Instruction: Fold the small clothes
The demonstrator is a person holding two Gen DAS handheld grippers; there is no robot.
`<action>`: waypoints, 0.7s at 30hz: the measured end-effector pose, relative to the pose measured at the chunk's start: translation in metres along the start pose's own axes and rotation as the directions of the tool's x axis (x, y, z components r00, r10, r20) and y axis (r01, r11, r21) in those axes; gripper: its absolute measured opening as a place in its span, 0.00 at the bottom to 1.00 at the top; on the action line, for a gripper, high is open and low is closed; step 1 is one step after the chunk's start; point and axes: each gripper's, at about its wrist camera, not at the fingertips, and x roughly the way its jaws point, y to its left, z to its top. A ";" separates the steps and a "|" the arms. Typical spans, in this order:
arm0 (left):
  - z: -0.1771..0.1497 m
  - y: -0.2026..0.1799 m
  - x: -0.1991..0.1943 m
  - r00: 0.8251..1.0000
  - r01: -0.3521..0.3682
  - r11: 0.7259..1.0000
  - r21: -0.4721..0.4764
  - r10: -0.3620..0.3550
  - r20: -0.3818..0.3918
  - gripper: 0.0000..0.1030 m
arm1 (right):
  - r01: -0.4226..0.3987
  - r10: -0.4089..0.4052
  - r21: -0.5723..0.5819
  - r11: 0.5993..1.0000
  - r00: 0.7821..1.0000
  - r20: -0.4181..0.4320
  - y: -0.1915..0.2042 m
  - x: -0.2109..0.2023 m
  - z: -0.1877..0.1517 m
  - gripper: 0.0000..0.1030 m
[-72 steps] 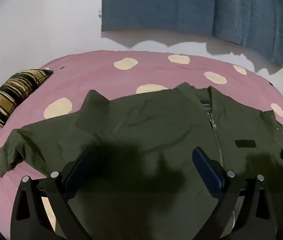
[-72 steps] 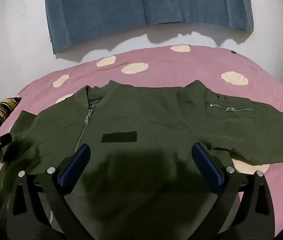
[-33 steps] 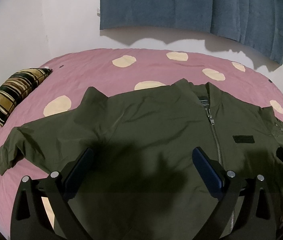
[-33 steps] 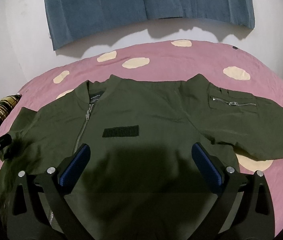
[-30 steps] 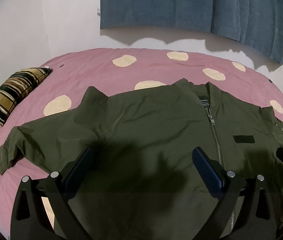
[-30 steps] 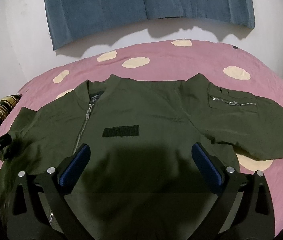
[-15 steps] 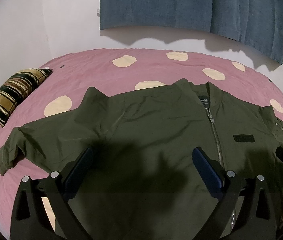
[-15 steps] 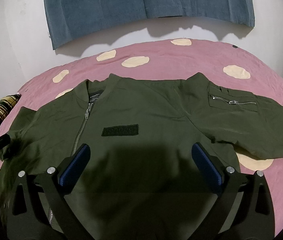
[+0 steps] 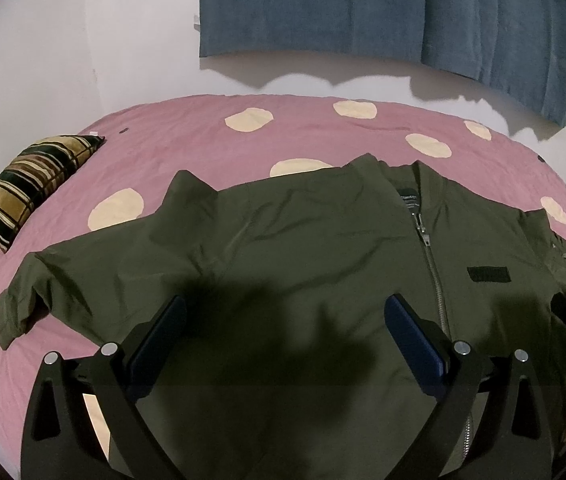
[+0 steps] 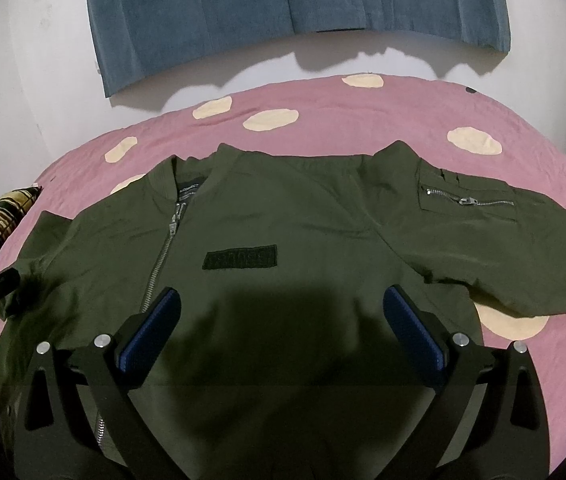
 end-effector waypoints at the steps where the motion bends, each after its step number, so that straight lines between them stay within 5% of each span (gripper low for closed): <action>1: 0.000 0.000 0.000 1.000 0.001 1.000 -0.002 -0.001 -0.001 0.96 | 0.000 0.000 0.000 1.000 1.000 0.000 0.000 0.000 0.000 0.98; 21: -0.003 -0.001 0.006 1.000 0.005 1.000 -0.001 -0.005 -0.024 0.96 | 0.010 -0.010 0.072 0.997 1.000 0.004 -0.033 -0.009 0.014 0.98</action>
